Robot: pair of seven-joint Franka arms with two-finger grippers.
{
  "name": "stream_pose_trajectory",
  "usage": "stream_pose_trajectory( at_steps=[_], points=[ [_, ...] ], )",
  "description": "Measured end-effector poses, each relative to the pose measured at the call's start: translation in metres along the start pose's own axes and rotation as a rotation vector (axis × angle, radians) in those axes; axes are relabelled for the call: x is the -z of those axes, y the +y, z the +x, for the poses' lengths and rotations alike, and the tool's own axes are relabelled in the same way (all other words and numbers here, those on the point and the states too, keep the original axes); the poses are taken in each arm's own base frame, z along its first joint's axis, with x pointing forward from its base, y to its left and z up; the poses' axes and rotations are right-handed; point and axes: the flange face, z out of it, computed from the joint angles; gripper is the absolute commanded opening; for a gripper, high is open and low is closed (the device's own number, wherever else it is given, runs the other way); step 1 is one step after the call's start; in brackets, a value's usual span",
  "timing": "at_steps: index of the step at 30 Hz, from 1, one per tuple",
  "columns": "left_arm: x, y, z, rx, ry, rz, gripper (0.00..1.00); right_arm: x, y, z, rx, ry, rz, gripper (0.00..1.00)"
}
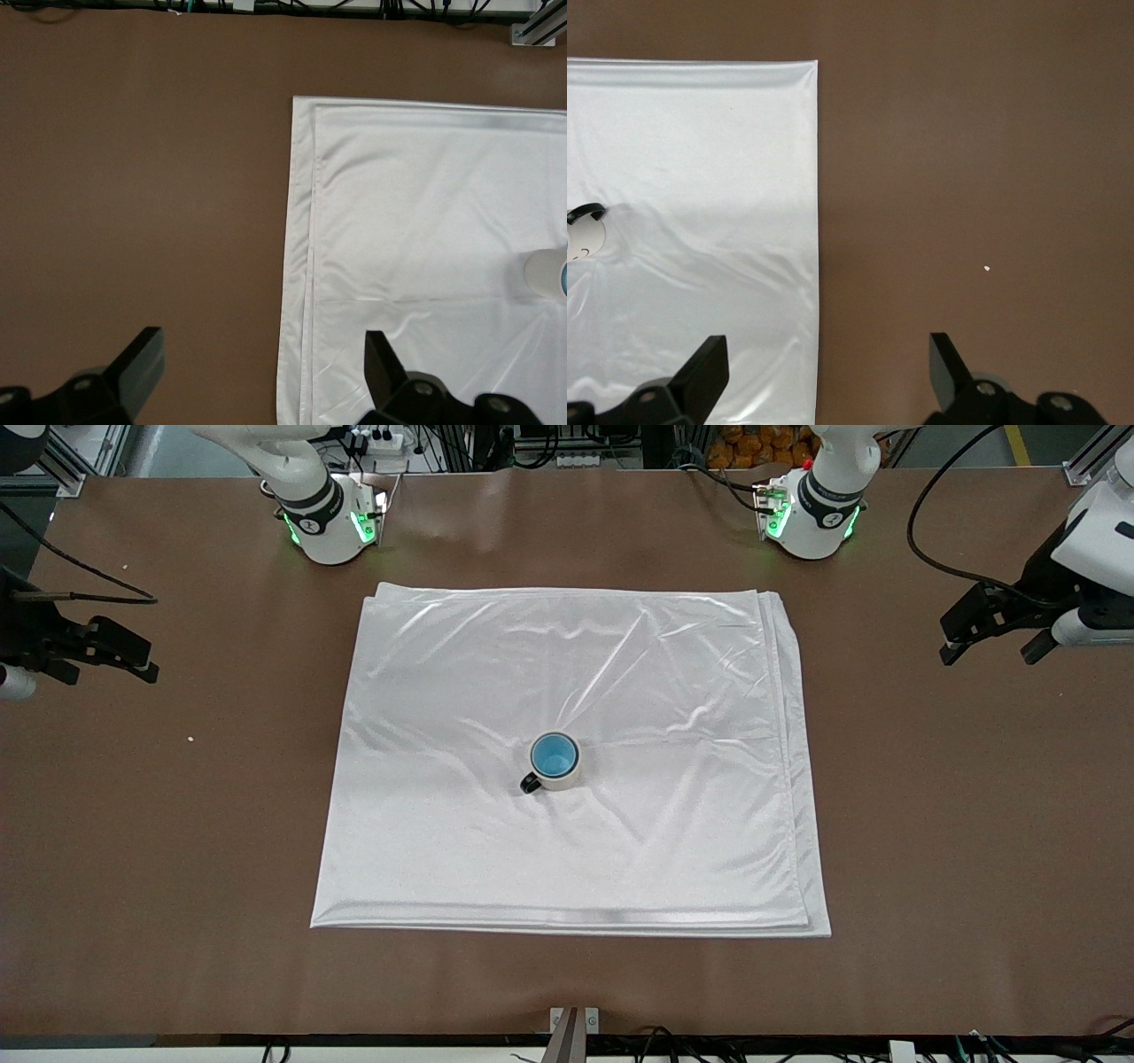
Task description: Place blue cup into white mug on cloth
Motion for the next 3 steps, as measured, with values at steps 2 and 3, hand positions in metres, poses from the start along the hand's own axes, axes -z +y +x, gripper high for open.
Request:
stream_pose_trajectory(
  at_steps=[2, 3],
  points=[
    [0.0008, -0.0009, 0.0004, 0.002, 0.002, 0.0, 1.0, 0.0, 0.0002, 0.0, 0.0, 0.0, 0.0, 1.0],
    [0.001, -0.0013, 0.0006, 0.002, 0.002, 0.0, 1.0, 0.0001, 0.0002, -0.0001, 0.0, 0.0, 0.0, 1.0]
  ],
)
